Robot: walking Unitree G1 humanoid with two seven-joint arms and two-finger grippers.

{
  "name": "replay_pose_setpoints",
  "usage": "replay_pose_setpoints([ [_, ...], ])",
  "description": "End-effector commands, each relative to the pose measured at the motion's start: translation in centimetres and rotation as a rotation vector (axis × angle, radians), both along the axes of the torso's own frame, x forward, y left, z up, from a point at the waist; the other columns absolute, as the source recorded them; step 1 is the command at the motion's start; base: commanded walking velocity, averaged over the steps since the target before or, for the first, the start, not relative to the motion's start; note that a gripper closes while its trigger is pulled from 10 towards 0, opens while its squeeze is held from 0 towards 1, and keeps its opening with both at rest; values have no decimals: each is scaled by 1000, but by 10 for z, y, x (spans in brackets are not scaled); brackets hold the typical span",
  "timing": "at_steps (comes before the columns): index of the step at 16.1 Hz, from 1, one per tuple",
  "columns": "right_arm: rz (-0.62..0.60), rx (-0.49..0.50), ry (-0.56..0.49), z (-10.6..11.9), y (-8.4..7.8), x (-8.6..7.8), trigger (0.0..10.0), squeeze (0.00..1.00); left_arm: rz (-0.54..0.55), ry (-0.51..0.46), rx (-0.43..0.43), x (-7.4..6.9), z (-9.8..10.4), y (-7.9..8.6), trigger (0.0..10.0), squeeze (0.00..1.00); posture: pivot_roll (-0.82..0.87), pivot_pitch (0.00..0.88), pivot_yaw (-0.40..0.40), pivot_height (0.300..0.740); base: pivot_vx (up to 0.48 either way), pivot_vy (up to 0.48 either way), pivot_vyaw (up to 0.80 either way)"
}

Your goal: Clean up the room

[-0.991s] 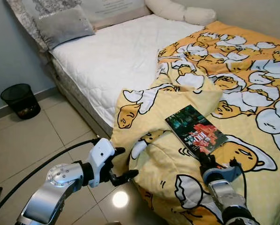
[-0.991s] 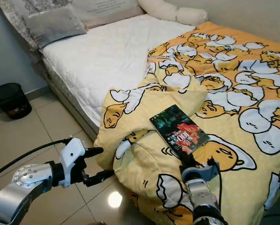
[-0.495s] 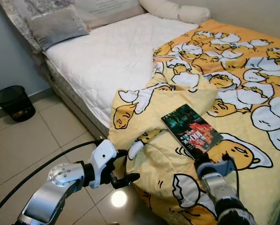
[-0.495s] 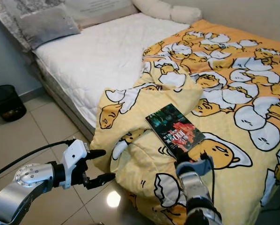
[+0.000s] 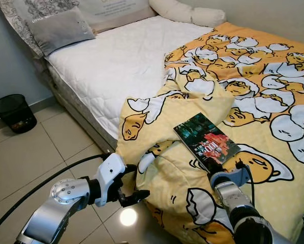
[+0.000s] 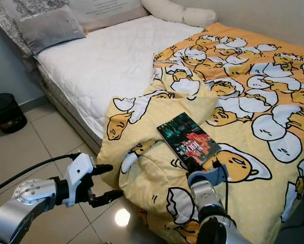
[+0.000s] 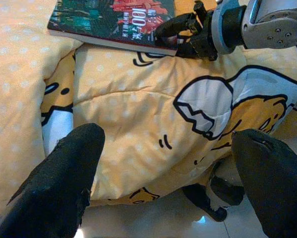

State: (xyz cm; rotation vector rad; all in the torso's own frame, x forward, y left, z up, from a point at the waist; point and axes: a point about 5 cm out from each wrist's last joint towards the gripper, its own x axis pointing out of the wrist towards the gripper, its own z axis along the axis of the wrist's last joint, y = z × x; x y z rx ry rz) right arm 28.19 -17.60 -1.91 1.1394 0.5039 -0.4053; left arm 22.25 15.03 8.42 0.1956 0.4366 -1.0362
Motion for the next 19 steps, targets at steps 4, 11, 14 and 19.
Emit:
replay_pose_setpoints([
  [4,-91,182,-197,25,10,26,4745,0,-3,-14,15,0,5,3,10000,1000,150,0,89,740,0,0,0],
  [11,-88,195,-285,48,13,46,0,0,4,-17,15,0,6,3,10000,996,160,0,79,740,0,0,0],
  [14,-86,198,-285,47,15,47,0,0,6,-17,15,0,6,4,10000,996,159,0,80,740,0,0,0],
  [19,-81,145,-288,42,6,41,0,0,27,-33,10,6,3,1,10000,996,137,0,60,740,0,0,0],
])
